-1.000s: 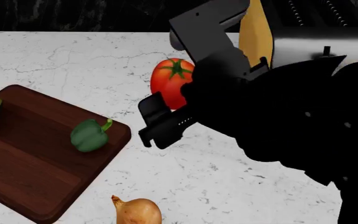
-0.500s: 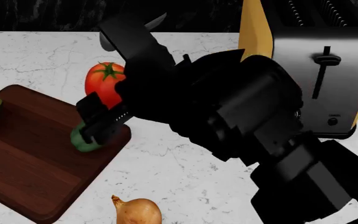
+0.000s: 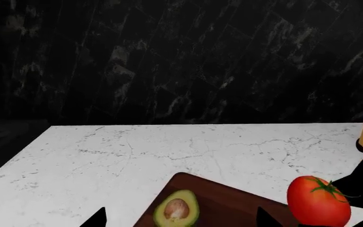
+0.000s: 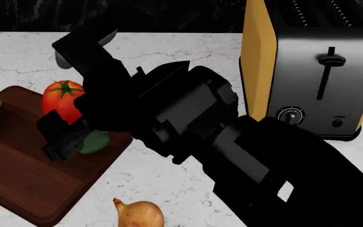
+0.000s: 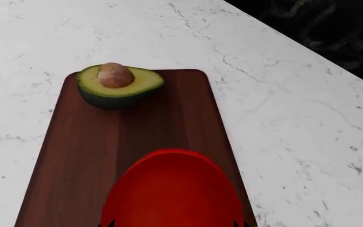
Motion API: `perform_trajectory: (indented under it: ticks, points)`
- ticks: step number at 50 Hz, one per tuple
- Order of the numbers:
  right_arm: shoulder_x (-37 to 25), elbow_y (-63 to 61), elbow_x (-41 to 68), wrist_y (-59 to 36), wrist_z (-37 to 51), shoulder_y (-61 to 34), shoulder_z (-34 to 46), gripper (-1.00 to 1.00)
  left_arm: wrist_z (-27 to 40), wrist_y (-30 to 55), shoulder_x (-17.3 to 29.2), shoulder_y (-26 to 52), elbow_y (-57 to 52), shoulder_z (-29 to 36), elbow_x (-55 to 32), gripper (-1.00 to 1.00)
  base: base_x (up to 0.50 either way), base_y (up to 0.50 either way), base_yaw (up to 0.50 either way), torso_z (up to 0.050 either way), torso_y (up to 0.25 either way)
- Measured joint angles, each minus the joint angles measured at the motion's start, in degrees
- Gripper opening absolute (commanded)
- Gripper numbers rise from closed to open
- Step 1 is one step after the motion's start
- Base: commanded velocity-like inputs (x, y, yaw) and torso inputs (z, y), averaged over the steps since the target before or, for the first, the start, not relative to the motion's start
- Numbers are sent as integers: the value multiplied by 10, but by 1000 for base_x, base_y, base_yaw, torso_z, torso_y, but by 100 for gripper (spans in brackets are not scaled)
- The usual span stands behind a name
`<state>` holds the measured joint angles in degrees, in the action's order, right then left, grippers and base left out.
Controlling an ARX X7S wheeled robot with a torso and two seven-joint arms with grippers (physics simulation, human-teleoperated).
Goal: Place the avocado, onion, tomato and bell pepper on the cutting board.
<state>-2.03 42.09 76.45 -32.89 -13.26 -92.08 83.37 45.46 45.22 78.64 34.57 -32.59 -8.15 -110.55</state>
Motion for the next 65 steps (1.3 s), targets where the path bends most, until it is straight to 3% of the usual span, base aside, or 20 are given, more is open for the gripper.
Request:
perform_trajectory:
  ticks: [20, 65]
  points:
    - [8, -44, 47, 33, 5, 10, 65, -100, 6, 18, -3, -38, -1, -57, -6, 100, 0, 0, 0, 0, 0]
    - [8, -83, 31, 9, -5, 53, 68, -100, 15, 37, -17, -55, -3, -92, -11, 100, 0, 0, 0, 0, 0]
